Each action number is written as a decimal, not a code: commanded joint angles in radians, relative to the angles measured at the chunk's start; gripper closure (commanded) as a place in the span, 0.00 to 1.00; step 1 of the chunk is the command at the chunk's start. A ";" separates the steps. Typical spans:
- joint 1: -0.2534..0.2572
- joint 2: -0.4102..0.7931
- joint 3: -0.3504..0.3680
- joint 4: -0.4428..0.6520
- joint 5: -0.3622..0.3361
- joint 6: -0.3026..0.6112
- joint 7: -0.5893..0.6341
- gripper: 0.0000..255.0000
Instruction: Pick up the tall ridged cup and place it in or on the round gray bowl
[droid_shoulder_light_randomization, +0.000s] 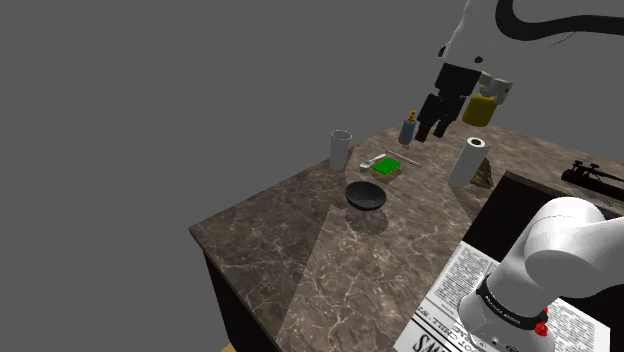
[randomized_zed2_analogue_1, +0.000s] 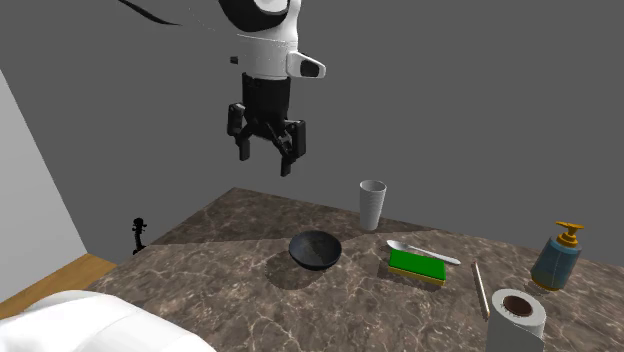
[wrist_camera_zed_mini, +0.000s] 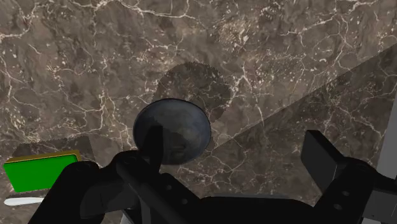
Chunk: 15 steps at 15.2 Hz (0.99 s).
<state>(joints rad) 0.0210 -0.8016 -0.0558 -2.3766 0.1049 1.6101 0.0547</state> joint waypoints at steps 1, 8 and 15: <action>0.000 0.000 0.000 0.000 0.000 0.000 0.000 0.00; -0.025 0.257 0.039 0.079 -0.016 0.178 0.085 0.00; -0.052 0.525 0.062 0.222 -0.054 0.300 0.179 0.00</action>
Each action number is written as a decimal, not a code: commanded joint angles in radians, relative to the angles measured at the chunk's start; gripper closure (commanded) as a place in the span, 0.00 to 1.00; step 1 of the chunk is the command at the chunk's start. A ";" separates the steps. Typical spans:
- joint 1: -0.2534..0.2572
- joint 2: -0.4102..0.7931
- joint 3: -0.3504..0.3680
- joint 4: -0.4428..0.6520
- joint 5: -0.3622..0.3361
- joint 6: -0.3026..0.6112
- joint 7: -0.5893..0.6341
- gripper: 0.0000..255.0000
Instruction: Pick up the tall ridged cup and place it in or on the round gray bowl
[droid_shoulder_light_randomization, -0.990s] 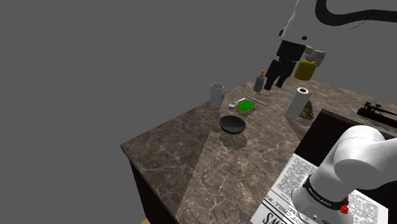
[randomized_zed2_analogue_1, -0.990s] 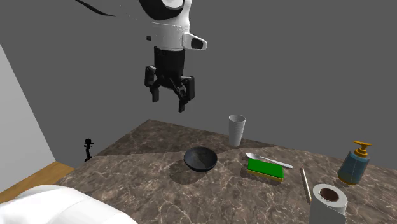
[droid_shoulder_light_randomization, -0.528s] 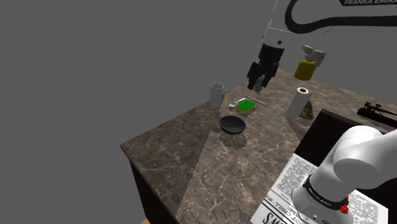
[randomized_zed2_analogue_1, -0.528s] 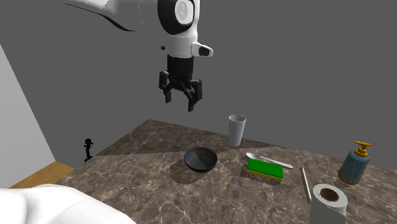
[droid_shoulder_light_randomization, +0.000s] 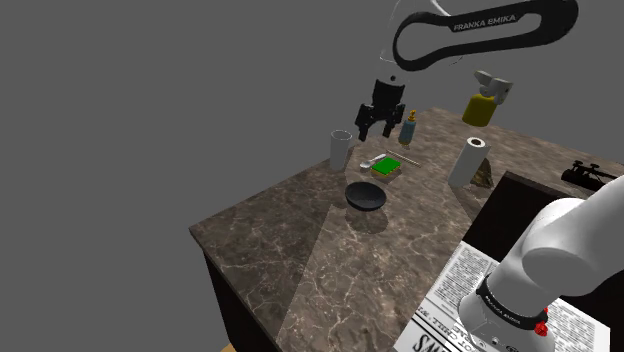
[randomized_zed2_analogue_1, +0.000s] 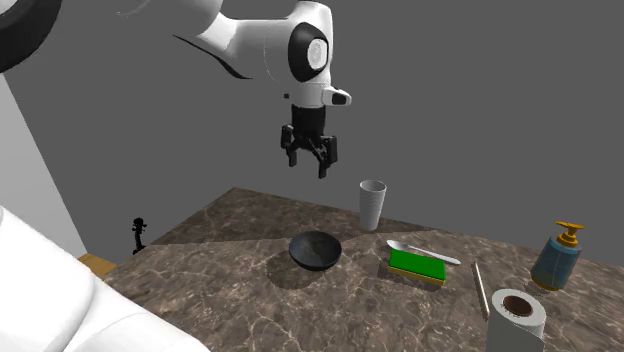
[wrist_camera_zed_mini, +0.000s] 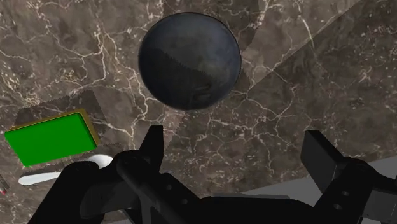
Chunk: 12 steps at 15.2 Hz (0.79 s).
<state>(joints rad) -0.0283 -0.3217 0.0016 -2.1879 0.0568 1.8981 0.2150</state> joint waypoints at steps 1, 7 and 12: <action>-0.006 0.084 0.007 0.059 -0.013 0.024 0.032 0.00; -0.023 0.315 0.007 0.237 -0.059 0.071 0.116 0.00; -0.031 0.510 -0.006 0.421 -0.095 0.074 0.180 0.00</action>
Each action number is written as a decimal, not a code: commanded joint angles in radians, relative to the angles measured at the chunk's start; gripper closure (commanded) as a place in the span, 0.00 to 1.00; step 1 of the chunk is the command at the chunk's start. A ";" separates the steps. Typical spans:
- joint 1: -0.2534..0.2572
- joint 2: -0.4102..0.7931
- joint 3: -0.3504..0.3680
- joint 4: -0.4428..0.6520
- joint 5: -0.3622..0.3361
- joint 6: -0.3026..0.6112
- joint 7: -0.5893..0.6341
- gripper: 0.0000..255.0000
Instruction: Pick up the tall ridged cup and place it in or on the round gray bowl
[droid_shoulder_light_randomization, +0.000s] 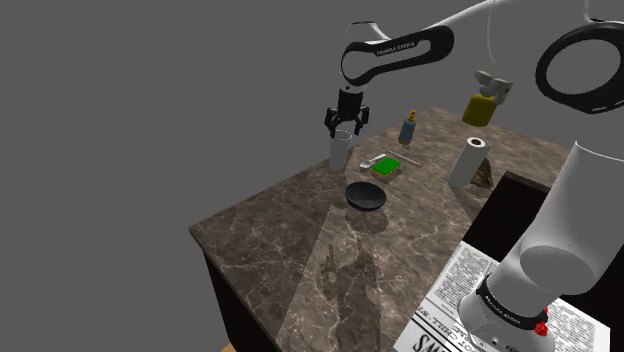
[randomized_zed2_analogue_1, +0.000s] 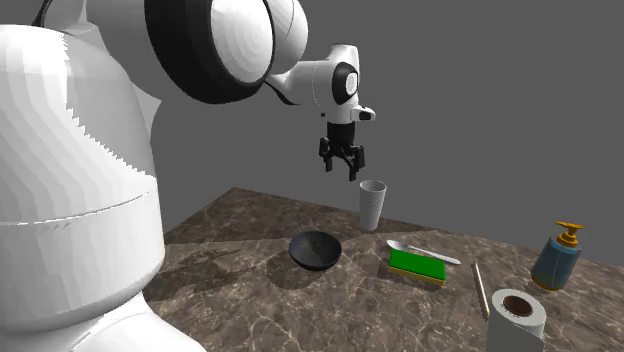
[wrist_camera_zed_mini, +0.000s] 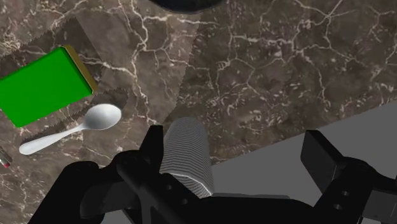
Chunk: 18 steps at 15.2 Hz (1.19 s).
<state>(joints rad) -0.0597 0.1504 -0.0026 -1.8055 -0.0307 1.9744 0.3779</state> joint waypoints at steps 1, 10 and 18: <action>-0.001 0.078 -0.006 0.081 -0.014 -0.006 0.028 0.00; -0.012 0.390 -0.042 0.440 -0.042 -0.066 0.096 0.00; -0.016 0.411 -0.043 0.386 -0.043 0.011 0.097 0.00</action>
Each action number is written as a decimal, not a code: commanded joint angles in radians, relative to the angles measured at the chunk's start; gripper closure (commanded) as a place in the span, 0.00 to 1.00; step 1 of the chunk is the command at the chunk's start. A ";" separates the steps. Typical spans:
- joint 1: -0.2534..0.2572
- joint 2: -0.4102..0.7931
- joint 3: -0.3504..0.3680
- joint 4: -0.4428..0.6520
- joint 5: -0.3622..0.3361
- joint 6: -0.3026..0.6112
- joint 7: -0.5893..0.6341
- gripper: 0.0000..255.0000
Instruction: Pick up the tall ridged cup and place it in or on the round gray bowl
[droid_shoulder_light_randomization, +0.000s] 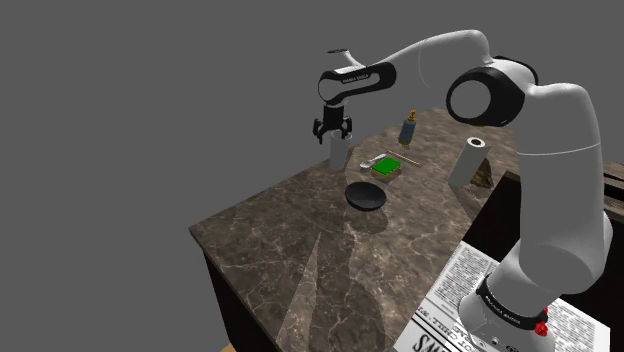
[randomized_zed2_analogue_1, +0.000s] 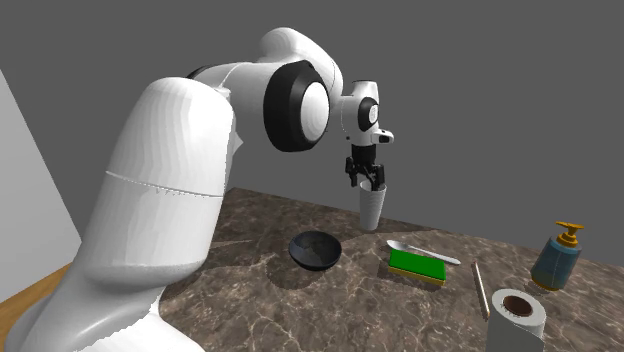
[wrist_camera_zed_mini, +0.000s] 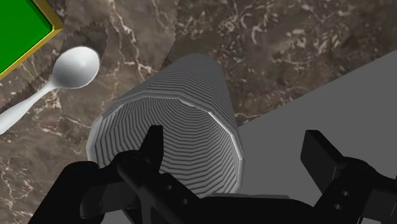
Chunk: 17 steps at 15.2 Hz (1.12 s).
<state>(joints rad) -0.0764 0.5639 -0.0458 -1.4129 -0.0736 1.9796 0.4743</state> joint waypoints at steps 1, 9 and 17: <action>0.000 -0.002 0.000 -0.007 0.000 0.005 0.001 0.00; 0.000 -0.002 0.000 -0.006 0.000 0.005 0.001 1.00; 0.000 -0.006 0.000 0.001 0.000 -0.006 0.000 1.00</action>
<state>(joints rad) -0.0756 0.5615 -0.0455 -1.4141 -0.0738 1.9790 0.4752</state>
